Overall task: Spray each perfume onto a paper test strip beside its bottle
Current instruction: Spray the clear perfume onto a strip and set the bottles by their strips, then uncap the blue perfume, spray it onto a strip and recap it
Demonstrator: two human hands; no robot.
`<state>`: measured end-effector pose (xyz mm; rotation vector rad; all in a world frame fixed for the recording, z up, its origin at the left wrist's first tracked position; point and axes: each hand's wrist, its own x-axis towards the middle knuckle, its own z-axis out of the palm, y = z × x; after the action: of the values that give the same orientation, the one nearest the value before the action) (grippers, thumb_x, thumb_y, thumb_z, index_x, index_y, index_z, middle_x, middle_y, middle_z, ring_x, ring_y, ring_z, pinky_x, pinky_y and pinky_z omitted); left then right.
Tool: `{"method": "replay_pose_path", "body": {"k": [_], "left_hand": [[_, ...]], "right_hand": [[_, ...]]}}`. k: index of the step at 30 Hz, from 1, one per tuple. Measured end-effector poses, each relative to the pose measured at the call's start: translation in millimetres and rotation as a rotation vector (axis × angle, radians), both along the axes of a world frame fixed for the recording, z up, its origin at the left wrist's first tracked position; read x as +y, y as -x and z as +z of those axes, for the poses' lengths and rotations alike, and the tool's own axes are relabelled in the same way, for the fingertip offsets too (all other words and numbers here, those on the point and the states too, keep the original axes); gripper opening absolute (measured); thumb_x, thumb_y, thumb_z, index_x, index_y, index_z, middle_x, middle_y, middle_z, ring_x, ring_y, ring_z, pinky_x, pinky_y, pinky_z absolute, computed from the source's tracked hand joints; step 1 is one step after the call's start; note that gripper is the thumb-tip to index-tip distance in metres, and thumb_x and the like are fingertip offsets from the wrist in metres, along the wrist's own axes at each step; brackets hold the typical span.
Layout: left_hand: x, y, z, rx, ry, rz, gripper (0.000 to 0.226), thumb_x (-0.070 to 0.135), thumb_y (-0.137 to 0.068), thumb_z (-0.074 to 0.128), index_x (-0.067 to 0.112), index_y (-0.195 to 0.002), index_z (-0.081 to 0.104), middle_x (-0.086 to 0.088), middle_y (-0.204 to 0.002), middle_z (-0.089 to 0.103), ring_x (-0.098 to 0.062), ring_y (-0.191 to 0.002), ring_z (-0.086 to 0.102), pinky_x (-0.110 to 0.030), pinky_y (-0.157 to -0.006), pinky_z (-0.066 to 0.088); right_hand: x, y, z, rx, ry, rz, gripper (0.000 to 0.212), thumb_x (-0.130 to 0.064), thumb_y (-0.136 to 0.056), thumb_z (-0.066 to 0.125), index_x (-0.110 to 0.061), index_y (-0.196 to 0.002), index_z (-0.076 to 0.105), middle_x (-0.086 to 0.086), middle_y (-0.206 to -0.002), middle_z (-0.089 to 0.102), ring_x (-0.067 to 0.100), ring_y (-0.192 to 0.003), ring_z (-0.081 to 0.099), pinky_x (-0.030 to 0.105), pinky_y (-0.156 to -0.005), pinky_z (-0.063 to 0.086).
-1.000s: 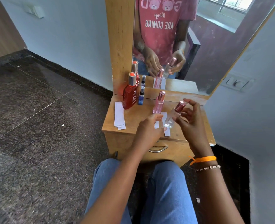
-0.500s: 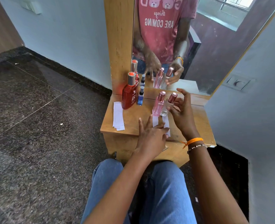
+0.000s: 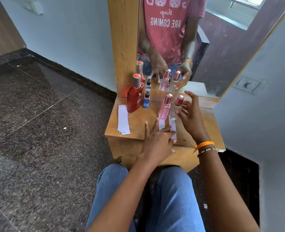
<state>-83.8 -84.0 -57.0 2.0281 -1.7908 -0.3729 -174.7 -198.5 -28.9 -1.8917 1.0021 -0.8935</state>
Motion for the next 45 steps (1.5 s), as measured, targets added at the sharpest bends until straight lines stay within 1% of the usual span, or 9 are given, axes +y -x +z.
{"method": "replay_pose_path", "body": {"k": [3,6,8,11,14,19,23,34,45], "left_hand": [[5,-1,1,0.093,0.058,0.019,0.043,0.028,-0.095,0.045,0.025,-0.138,0.041,0.006,-0.152,0.031,-0.021,-0.146,-0.001,-0.046,-0.106,-0.021],[15,-13,2,0.194,0.14,0.14,0.039,0.019,-0.094,0.045,0.027,-0.132,0.047,0.008,-0.147,0.04,-0.018,-0.144,0.013,-0.043,-0.11,-0.016],[23,-28,2,0.207,0.231,0.263,0.038,0.011,-0.091,0.047,0.026,-0.124,0.056,0.007,-0.136,0.052,-0.018,-0.136,0.033,-0.047,-0.117,0.001],[36,-56,5,0.232,0.363,0.501,0.038,0.002,-0.085,0.049,0.026,-0.112,0.062,0.003,-0.117,0.061,-0.022,-0.113,0.048,-0.035,-0.098,0.032],[45,-80,4,0.157,0.292,0.718,0.036,0.006,-0.084,0.055,0.024,-0.115,0.061,-0.003,-0.12,0.059,-0.029,-0.11,0.046,-0.041,-0.094,0.032],[53,-92,-3,0.043,0.115,0.747,0.035,0.016,-0.087,0.057,0.026,-0.121,0.058,-0.001,-0.127,0.051,-0.028,-0.121,0.039,-0.05,-0.104,0.021],[54,-90,-6,-0.004,0.109,0.731,0.033,0.018,-0.089,0.054,0.031,-0.12,0.058,0.004,-0.13,0.048,-0.026,-0.123,0.037,-0.053,-0.107,0.017],[54,-92,-17,-0.002,0.125,0.695,0.036,0.021,-0.092,0.053,0.036,-0.125,0.054,0.004,-0.131,0.044,-0.026,-0.12,0.036,-0.054,-0.106,0.014],[55,-91,-17,-0.01,0.135,0.685,0.038,0.021,-0.09,0.055,0.036,-0.125,0.054,0.006,-0.131,0.045,-0.024,-0.119,0.037,-0.053,-0.105,0.017]], "right_hand": [[14,4,2,-0.073,0.078,-0.141,0.057,0.002,-0.085,0.061,-0.014,-0.132,0.034,0.003,-0.12,0.056,0.014,-0.106,0.057,0.021,-0.091,0.046],[42,1,3,-0.197,0.24,-0.355,0.028,0.0,-0.084,0.061,-0.012,-0.109,0.052,-0.002,-0.092,0.059,0.004,-0.08,0.058,0.012,-0.07,0.046],[62,-9,-1,-0.161,0.264,-0.297,0.017,0.0,-0.084,0.06,-0.015,-0.092,0.057,-0.006,-0.079,0.059,0.0,-0.068,0.055,0.012,-0.061,0.041],[82,-38,-9,-0.073,0.18,-0.157,0.017,-0.003,-0.083,0.064,-0.017,-0.076,0.058,0.0,-0.066,0.059,0.011,-0.057,0.052,0.015,-0.056,0.038],[89,-76,-10,0.009,0.155,-0.104,0.02,-0.002,-0.081,0.065,-0.016,-0.068,0.059,-0.005,-0.062,0.056,0.005,-0.056,0.048,0.01,-0.057,0.036],[90,-122,-17,0.087,0.064,-0.132,0.004,-0.009,-0.079,0.067,-0.005,-0.081,0.067,0.009,-0.082,0.07,0.02,-0.075,0.06,0.034,-0.067,0.047],[91,-138,-19,0.172,-0.008,-0.205,0.019,-0.02,-0.075,0.076,-0.01,-0.083,0.062,0.007,-0.085,0.068,0.019,-0.073,0.054,0.022,-0.058,0.028],[80,-142,-15,0.212,-0.225,-0.261,0.017,-0.021,-0.072,0.077,-0.016,-0.088,0.072,0.005,-0.097,0.073,0.022,-0.093,0.065,0.027,-0.074,0.047],[75,-134,-10,0.192,-0.24,-0.192,0.004,-0.015,-0.077,0.07,-0.015,-0.081,0.072,0.006,-0.094,0.072,0.022,-0.088,0.063,0.026,-0.067,0.041]]}}
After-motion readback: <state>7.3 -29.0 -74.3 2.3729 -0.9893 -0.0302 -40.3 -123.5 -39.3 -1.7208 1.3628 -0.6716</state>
